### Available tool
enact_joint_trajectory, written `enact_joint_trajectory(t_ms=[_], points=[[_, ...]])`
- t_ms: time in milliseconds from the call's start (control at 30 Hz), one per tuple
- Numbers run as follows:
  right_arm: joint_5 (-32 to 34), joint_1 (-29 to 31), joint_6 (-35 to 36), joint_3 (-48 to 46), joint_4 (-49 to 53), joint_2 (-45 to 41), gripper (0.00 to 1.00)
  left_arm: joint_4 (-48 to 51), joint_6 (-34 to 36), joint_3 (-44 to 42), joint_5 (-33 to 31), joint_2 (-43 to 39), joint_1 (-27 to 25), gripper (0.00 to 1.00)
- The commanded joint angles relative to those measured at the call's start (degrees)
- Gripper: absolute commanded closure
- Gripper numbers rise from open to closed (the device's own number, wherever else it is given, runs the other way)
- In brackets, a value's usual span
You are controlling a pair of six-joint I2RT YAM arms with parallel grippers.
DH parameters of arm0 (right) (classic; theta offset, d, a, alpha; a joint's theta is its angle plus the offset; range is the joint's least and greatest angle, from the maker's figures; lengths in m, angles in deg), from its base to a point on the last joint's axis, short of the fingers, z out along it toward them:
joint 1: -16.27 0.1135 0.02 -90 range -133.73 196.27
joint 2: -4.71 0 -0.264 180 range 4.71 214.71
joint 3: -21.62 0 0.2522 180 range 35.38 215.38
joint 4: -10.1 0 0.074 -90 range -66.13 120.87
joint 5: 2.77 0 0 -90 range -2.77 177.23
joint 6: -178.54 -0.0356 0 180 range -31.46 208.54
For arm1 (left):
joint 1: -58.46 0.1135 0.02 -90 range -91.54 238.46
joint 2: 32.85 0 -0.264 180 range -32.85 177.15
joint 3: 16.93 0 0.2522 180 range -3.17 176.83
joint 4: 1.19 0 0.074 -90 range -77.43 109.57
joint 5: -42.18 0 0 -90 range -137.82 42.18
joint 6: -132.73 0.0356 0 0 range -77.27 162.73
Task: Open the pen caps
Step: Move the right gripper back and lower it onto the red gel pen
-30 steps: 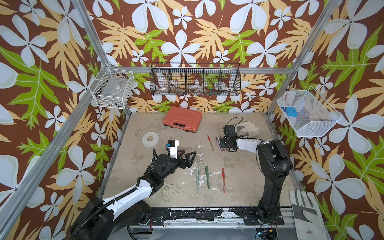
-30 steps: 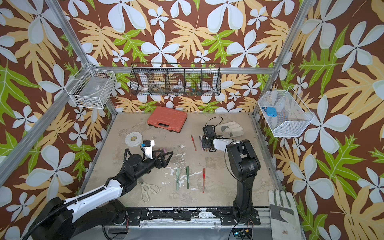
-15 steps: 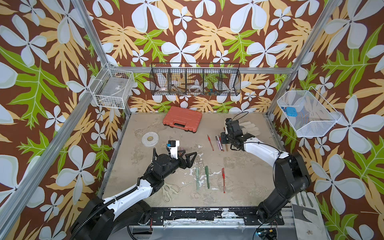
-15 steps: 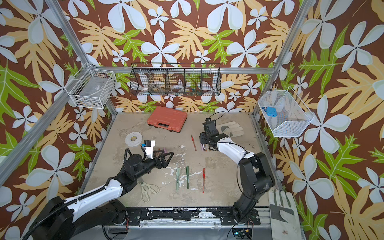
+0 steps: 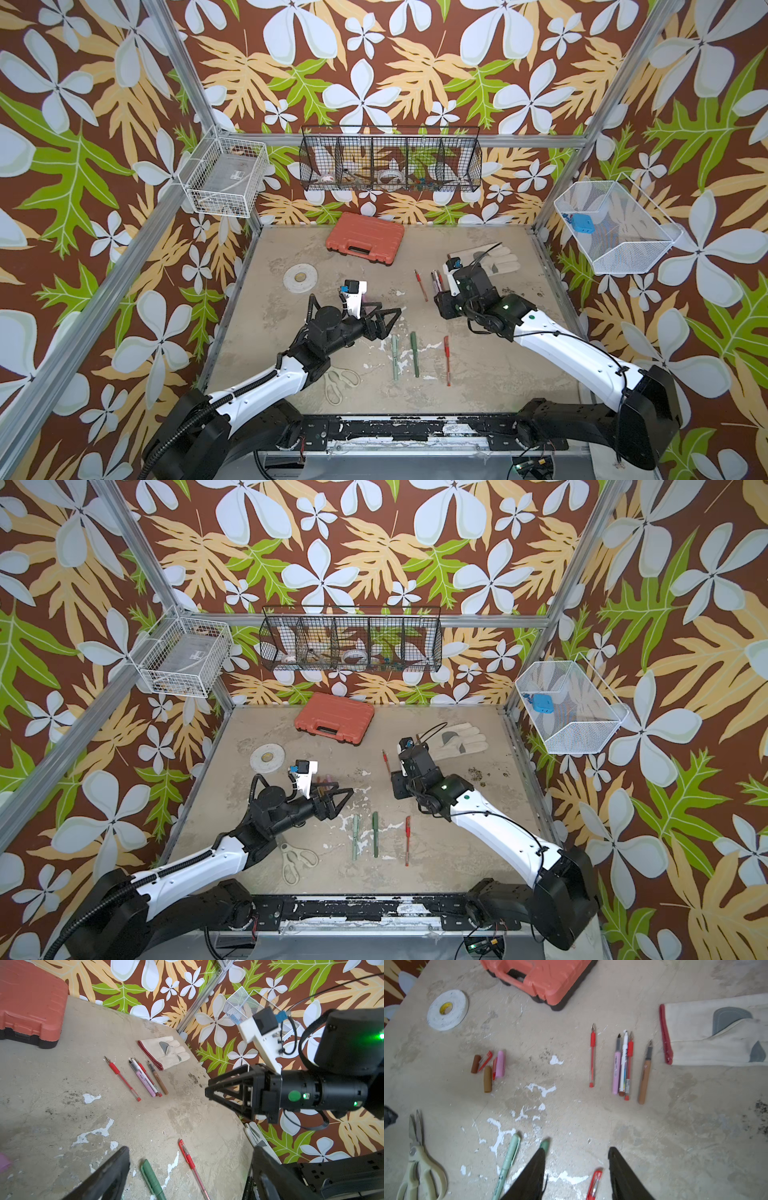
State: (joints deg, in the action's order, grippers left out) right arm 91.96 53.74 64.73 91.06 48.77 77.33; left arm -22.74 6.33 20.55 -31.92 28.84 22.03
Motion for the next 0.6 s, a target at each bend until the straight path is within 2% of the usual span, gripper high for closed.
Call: enact_joint_trajectory(t_ms=[0,133,200,267,400,567], points=[[-0.3,4.1,-3.2,-2.2,4.2,-0.9,0.51,5.5,-5.1,1.1,-0.1,-0.1,-0.3,0.12],[-0.3,9.2,-7.5,-5.6,4.0,-2.4,0.5,22.8,-3.4,6.2,-4.3,-1.3,-3.8,0.13],[-1.3,9.9,-9.5,-7.1,4.1,-2.4,0.5,29.5,-2.7,7.4,-9.2,-2.7,-7.6,0.12],[-0.4,11.1,-10.8,-8.2,5.1,-2.6,0.51,31.6,-4.0,6.0,-9.8,-3.8,-9.8,0.12],[3.5,13.7,-14.0,-10.0,9.3,-2.3,0.51,32.3,-8.4,1.4,-7.4,-7.1,-9.8,0.12],[2.4,13.8,-16.4,-14.1,9.8,-1.2,0.54,31.0,-11.1,-1.6,-6.4,-10.5,-9.9,0.13]])
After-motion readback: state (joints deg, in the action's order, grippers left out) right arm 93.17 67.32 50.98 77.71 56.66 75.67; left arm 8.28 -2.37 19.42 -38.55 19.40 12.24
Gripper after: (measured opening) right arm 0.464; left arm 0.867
